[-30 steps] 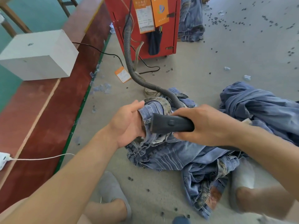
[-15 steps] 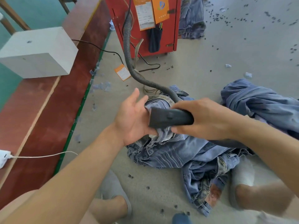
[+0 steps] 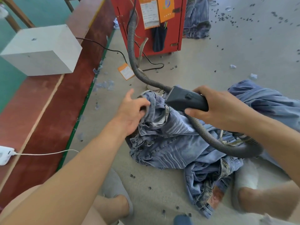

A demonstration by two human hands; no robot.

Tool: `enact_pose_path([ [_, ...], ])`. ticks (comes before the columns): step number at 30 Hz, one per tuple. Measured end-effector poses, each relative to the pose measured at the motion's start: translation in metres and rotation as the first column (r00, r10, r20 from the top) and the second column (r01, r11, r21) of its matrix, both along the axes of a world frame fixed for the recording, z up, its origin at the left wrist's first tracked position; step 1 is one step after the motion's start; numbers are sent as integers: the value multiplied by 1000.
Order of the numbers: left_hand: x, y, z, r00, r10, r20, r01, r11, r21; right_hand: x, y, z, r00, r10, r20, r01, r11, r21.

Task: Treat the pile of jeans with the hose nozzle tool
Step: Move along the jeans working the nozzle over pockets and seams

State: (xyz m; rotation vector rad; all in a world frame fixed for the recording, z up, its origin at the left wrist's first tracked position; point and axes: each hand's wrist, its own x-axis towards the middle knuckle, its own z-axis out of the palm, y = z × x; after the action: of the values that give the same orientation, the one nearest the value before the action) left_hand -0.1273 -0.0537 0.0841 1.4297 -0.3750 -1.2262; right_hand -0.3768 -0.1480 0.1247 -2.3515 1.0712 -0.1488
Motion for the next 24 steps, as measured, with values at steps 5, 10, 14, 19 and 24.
enact_pose_path([
  [5,8,5,-30,780,-271,564,259,960,103,-4,-3,2,999,-9,34,10,1000,-26],
  [10,9,-10,-38,986,43,164,-80,970,229,-11,-5,3,1000,9,12,-10,1000,17],
  [14,20,-15,-20,971,159,-180,-114,965,236,-18,-6,2,1000,29,-1,-29,1000,5],
  [19,19,-15,-8,996,-83,43,74,980,182,-20,-7,1,999,39,-9,-39,999,6],
  [24,14,-14,-7,993,-107,51,99,986,134,-20,-6,1,994,106,-19,-105,994,33],
])
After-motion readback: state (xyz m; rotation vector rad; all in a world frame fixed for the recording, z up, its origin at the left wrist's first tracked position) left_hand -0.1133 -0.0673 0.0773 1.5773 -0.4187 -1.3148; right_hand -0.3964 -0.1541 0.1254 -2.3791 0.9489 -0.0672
